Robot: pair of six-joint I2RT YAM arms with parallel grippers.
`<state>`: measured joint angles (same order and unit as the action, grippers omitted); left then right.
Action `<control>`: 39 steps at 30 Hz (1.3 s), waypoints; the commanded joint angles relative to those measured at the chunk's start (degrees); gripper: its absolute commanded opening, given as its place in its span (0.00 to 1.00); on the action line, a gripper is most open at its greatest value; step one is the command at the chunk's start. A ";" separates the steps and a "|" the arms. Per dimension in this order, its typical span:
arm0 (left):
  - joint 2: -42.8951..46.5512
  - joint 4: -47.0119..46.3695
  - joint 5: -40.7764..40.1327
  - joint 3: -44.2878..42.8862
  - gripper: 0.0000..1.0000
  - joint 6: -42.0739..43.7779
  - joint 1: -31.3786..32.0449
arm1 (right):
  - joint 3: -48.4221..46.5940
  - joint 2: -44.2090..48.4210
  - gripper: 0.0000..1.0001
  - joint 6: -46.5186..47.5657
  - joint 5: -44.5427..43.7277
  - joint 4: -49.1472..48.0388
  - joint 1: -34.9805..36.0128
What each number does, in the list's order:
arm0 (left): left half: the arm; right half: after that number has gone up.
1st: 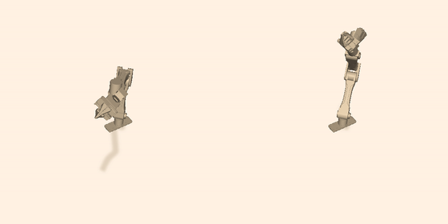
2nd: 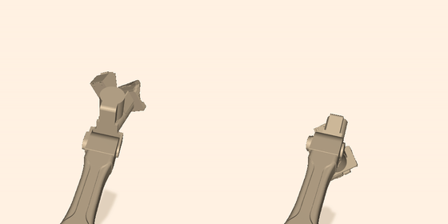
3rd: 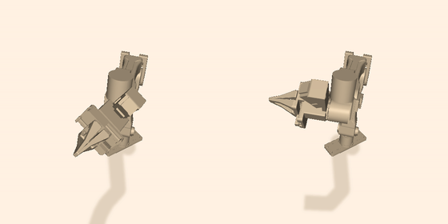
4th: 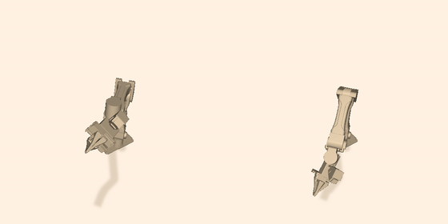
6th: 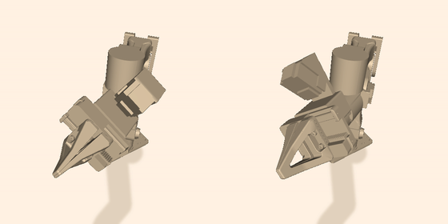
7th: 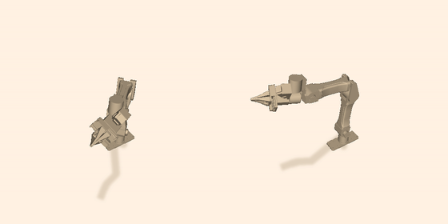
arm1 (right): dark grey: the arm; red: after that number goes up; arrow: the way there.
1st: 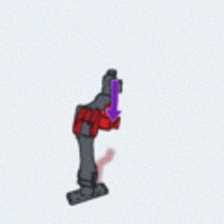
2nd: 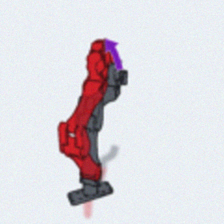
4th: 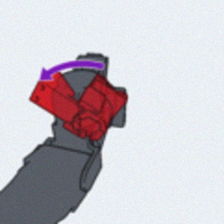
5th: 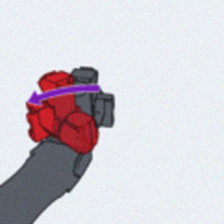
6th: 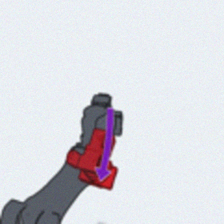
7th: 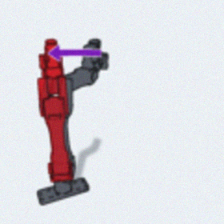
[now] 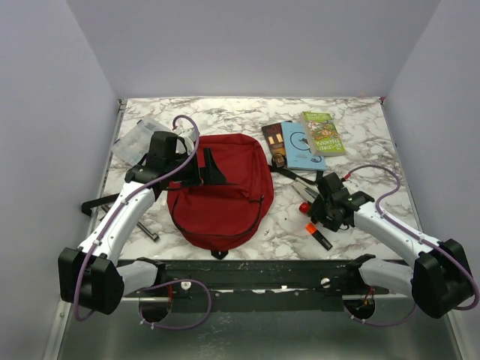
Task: Pack the student bag
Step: Pick up the personal item from the center of the board.
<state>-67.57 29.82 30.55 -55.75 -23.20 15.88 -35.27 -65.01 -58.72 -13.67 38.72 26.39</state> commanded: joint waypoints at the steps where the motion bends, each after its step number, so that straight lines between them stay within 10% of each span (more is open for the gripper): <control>1: -0.70 -1.06 -0.53 0.46 0.95 -0.48 0.12 | 2.24 0.44 0.60 -0.83 -1.01 -4.12 -0.20; 14: -1.06 -3.96 -8.32 8.31 0.86 -25.88 -5.99 | 4.19 0.58 0.21 9.94 0.82 -10.88 -0.17; 20: -5.68 -1.21 -8.67 1.39 0.74 -13.64 -6.23 | 5.30 3.81 0.08 14.36 6.05 -14.13 -0.09; 29: -14.74 13.81 -29.77 -17.73 0.88 13.05 5.75 | 3.64 3.93 0.01 21.38 18.68 -20.26 0.41; 39: -24.51 16.24 -44.51 -22.23 0.87 20.55 10.13 | -8.12 -11.14 0.01 18.88 33.59 -32.76 0.72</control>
<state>-90.19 42.65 -3.03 -77.23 -7.46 25.76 -37.28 -70.87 -38.96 11.68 14.37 26.68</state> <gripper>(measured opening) 0.865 0.283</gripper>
